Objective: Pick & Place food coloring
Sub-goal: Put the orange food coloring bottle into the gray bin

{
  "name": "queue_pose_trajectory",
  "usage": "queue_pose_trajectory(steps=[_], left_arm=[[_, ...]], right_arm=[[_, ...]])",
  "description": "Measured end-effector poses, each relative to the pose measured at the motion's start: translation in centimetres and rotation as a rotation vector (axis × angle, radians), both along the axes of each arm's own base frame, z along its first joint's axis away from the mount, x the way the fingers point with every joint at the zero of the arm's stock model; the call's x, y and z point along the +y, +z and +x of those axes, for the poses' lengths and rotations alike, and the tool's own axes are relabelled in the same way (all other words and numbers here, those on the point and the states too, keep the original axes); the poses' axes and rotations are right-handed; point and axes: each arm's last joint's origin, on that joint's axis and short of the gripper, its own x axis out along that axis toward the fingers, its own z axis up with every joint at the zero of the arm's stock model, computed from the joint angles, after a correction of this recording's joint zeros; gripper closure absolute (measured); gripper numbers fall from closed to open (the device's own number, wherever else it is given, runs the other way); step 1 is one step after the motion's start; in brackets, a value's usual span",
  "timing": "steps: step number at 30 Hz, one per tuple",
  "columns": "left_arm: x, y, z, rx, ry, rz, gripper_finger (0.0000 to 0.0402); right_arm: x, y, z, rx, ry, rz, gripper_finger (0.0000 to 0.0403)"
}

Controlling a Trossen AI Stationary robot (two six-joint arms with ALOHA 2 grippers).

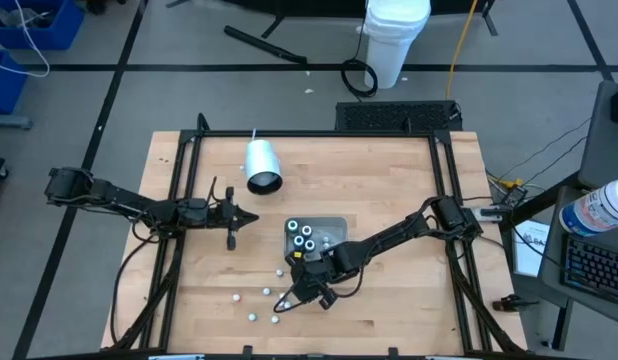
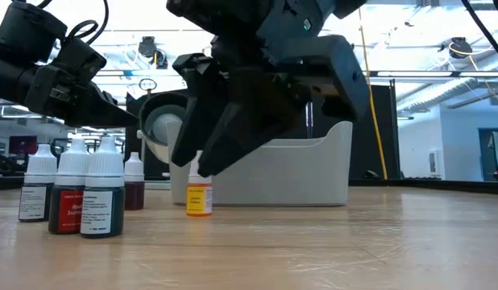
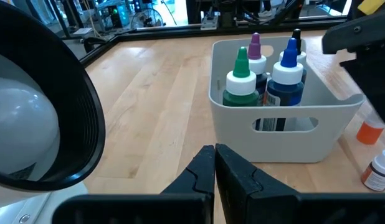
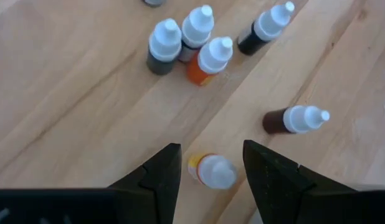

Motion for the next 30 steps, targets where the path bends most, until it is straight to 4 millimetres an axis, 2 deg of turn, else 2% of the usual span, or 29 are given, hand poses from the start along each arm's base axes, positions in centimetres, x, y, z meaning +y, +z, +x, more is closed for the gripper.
queue_pose_trajectory(steps=[7, 22, 30], left_arm=[[0.0, 0.0, 0.0, 0.0, -0.001, 0.003, 0.0382], [0.0, 0.0, 0.0, 0.0, -0.001, 0.003, 0.0382], [0.0, 0.0, 0.0, 0.0, -0.001, 0.003, 0.0382]], right_arm=[[0.09, -0.03, -0.08, 0.005, 0.001, -0.006, 0.025], [0.2, -0.38, -0.1, 0.016, 0.005, -0.005, 0.0324], [0.1, -0.54, -0.33, 0.049, -0.015, -0.002, 0.033]])
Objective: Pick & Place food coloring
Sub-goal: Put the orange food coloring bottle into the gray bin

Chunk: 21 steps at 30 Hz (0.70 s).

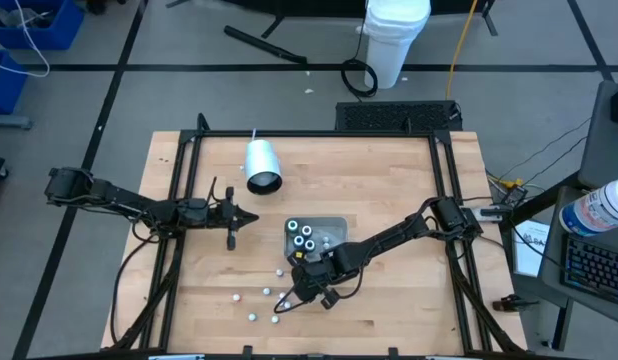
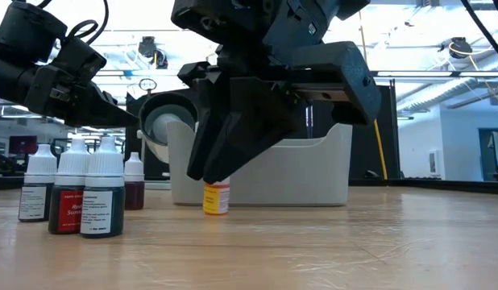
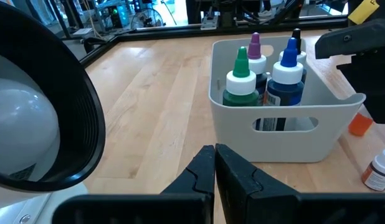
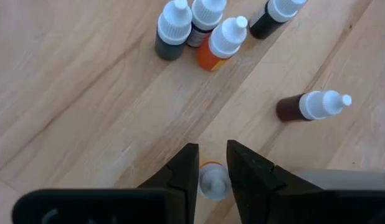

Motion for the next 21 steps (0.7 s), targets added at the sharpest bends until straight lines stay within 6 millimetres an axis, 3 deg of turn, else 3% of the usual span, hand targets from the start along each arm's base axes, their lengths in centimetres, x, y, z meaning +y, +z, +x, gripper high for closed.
queue_pose_trajectory(steps=[9, 16, 21], left_arm=[[0.0, 0.0, 0.0, 0.0, 0.0, 0.0, 0.0382], [0.0, 0.0, 0.0, 0.0, 0.0, 0.0, 0.0382], [0.0, 0.0, 0.0, 0.0, 0.0, 0.0, 0.0382]], right_arm=[[-0.05, 0.0, 0.02, 0.0, -0.003, 0.002, 0.0331], [-0.04, 0.1, 0.18, -0.018, -0.005, 0.009, 0.0361], [-0.03, 0.12, 0.2, -0.015, -0.028, 0.028, 0.0355]])
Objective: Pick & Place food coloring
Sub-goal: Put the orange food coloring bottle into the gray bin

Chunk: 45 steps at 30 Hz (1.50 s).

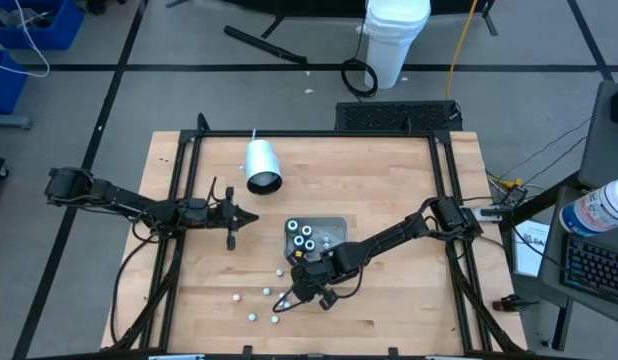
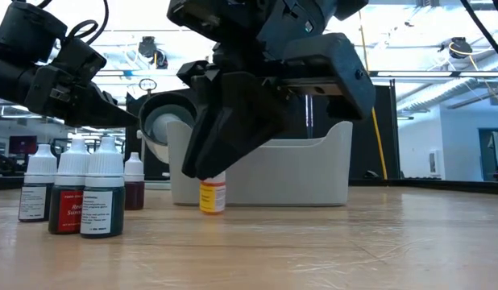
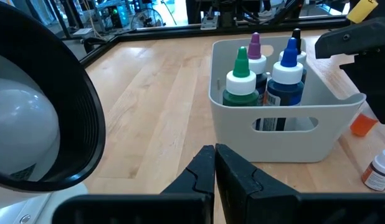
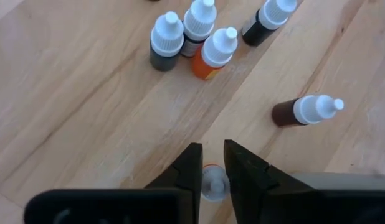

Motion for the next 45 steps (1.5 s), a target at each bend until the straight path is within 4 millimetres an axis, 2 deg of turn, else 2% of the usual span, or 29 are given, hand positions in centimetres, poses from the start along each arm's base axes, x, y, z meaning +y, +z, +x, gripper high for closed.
queue_pose_trajectory(steps=[4, 9, 15, 20, 24, 29, 32, 37, 45], left_arm=[[0.0, 0.0, 0.0, 0.0, 0.0, 0.0, 0.0382], [0.0, 0.0, 0.0, 0.0, 0.0, 0.0, 0.0382], [0.0, 0.0, 0.0, 0.0, 0.0, -0.001, 0.0382], [0.0, 0.0, 0.0, 0.0, 0.0, -0.001, 0.0382], [0.0, 0.0, 0.0, 0.0, 0.0, -0.002, 0.0382], [0.0, 0.0, 0.0, -0.003, 0.001, -0.004, 0.0382], [0.0, 0.0, 0.0, -0.003, 0.001, -0.005, 0.0382], [0.0, 0.0, 0.0, -0.002, 0.001, -0.005, 0.0382], [0.0, 0.0, 0.0, -0.001, 0.001, -0.004, 0.0382]], right_arm=[[0.1, 0.5, 0.1, -0.006, -0.009, 0.026, 0.0353], [0.6, 2.4, 0.8, -0.02, 0.009, 0.108, 0.036], [0.6, 4.4, 0.8, 0.029, 0.007, 0.081, 0.0355], [0.5, 7.3, 0.6, 0.016, 0.0, 0.083, 0.0358], [-0.1, 10.1, -0.5, -0.04, -0.044, 0.036, 0.0358], [-2.0, 12.9, -2.0, -0.073, -0.17, -0.046, 0.0358], [-3.7, 13.4, -2.7, -0.072, -0.236, -0.047, 0.0359], [-5.7, 13.0, -4.3, -0.071, -0.297, -0.031, 0.0359], [-8.8, 12.5, -7.8, -0.156, -0.405, 0.042, 0.0359]])
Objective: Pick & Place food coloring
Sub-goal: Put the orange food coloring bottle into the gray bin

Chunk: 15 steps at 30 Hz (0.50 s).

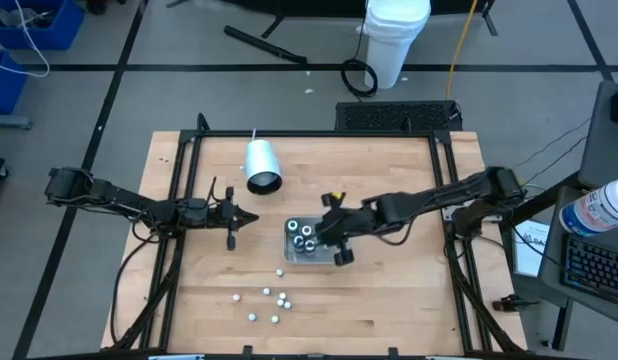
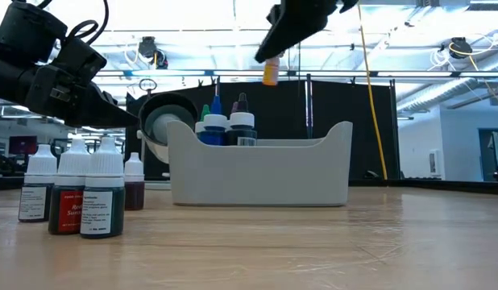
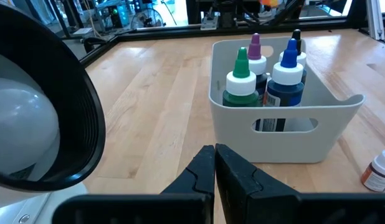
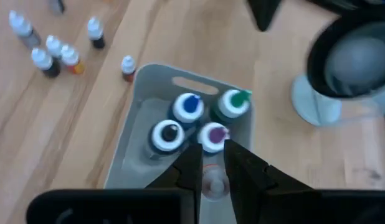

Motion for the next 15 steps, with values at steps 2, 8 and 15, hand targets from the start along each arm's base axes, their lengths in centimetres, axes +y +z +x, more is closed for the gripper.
queue_pose_trajectory(steps=[2, 8, 15], left_arm=[[0.0, 0.0, 0.0, -0.001, 0.0, -0.001, 0.0382], [0.0, 0.0, 0.0, -0.001, 0.001, -0.004, 0.0382], [0.0, 0.0, 0.0, -0.002, 0.001, -0.004, 0.0382]], right_arm=[[-0.7, -0.1, -1.0, -0.032, -0.043, 0.032, 0.0359], [-2.7, -1.1, -3.4, -0.034, -0.217, 0.047, 0.0359], [-3.9, -3.8, -4.0, -0.02, -0.294, 0.085, 0.0359]])
